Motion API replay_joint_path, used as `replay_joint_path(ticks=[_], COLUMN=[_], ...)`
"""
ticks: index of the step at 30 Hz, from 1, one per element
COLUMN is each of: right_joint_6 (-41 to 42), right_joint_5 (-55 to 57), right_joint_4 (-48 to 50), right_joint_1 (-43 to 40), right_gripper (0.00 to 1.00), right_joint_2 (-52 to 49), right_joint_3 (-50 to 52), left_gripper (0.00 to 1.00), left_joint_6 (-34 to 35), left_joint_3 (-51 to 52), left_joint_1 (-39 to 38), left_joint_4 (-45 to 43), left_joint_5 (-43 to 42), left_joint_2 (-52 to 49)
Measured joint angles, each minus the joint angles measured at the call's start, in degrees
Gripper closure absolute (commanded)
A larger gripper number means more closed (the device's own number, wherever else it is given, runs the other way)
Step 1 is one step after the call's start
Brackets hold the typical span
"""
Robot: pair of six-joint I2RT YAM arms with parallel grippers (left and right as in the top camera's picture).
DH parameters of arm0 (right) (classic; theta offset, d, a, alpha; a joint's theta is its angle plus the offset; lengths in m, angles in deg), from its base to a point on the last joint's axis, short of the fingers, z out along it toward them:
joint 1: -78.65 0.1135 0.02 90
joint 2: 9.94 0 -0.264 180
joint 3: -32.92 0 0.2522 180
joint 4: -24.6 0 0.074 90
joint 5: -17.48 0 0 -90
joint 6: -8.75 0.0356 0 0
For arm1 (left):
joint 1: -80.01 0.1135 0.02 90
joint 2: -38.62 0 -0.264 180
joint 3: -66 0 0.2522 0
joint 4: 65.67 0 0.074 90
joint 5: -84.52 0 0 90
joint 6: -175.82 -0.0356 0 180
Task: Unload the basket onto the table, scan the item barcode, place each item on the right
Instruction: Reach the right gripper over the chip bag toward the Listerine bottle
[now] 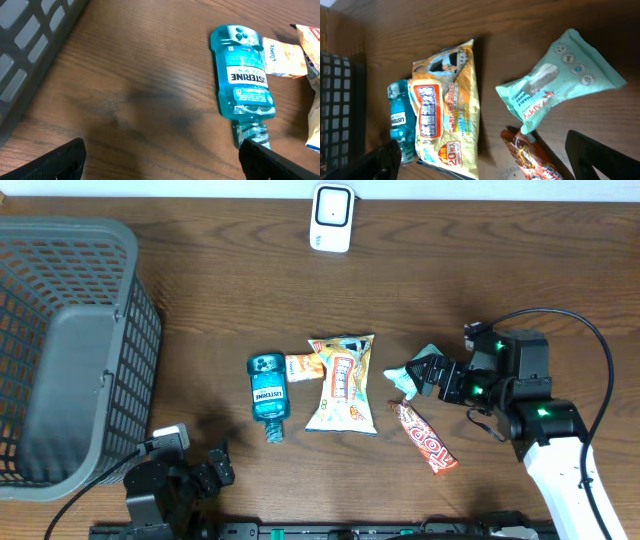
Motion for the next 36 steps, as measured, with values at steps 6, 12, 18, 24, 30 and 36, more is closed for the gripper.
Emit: replay_joint_path(ticks=[6, 12, 18, 24, 30, 36], right_joint_6=[-0.1, 3.1, 6.4, 10.3, 14.4, 21.1], right_joint_5=[0.6, 3.4, 12.1, 29.2, 38.9, 45.6], right_joint_4=[2.2, 6.3, 4.7, -8.4, -16.3, -24.1], right_joint_1=[3.5, 12.5, 22.0, 35.1, 41.2, 45.2], right_gripper=[0.01, 0.04, 0.13, 0.17, 0.30, 0.38], right_joint_2=[-0.1, -4.2, -15.1, -34.1, -45.2, -53.9], right_joint_3=[0.0, -1.5, -9.8, -30.0, -40.2, -45.0], left_gripper=[0.02, 0.02, 0.02, 0.02, 0.02, 0.02], left_joint_6=[0.0, 0.0, 0.0, 0.0, 0.0, 0.0], left_joint_3=[0.0, 0.0, 0.0, 0.0, 0.0, 0.0], left_joint_1=[0.0, 0.0, 0.0, 0.0, 0.0, 0.0], left_joint_4=[0.0, 0.0, 0.0, 0.0, 0.0, 0.0], left_joint_5=[0.0, 0.0, 0.0, 0.0, 0.0, 0.0], left_joint_2=[0.0, 0.0, 0.0, 0.0, 0.0, 0.0])
